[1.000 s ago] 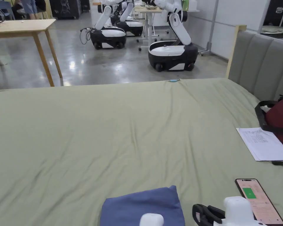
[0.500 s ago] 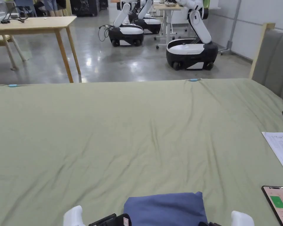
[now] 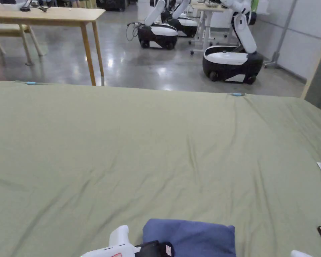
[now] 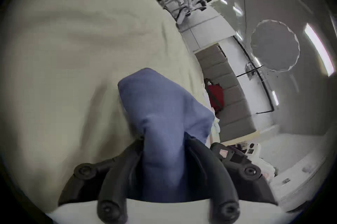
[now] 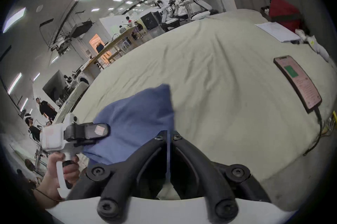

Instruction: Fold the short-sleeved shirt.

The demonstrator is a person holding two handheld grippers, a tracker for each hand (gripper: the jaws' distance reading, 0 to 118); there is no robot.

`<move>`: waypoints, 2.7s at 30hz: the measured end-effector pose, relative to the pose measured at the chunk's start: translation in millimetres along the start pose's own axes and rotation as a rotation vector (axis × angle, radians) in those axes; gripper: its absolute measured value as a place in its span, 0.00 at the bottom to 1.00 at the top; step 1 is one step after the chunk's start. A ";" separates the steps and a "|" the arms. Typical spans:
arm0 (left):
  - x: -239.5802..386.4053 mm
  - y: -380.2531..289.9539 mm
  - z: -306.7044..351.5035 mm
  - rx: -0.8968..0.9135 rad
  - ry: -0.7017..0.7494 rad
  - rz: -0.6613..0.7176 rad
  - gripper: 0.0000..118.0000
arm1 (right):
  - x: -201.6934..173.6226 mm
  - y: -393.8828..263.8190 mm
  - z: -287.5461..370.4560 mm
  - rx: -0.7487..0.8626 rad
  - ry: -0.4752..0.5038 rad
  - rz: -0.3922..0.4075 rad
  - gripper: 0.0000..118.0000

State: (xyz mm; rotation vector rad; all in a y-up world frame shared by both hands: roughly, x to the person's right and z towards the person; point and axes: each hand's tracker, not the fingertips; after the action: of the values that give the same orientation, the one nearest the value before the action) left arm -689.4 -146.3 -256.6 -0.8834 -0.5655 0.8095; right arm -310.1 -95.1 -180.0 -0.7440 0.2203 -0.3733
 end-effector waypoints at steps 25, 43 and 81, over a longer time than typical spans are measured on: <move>-212.4 182.1 408.7 0.236 0.609 -0.150 0.78 | -135.3 -13.4 -54.0 -0.100 0.113 0.181 0.03; 78.4 130.5 233.8 0.538 0.623 -0.711 0.00 | -143.3 127.3 16.4 0.324 -0.068 0.424 0.03; 237.3 70.6 140.1 0.692 0.512 -0.881 1.00 | -153.5 157.6 83.5 0.583 -0.117 0.446 1.00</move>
State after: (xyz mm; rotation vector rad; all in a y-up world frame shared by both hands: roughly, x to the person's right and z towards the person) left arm -679.7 135.3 -217.5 -0.1212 -0.1454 -0.0647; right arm -383.2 125.0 -219.8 -0.1289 0.1494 0.0392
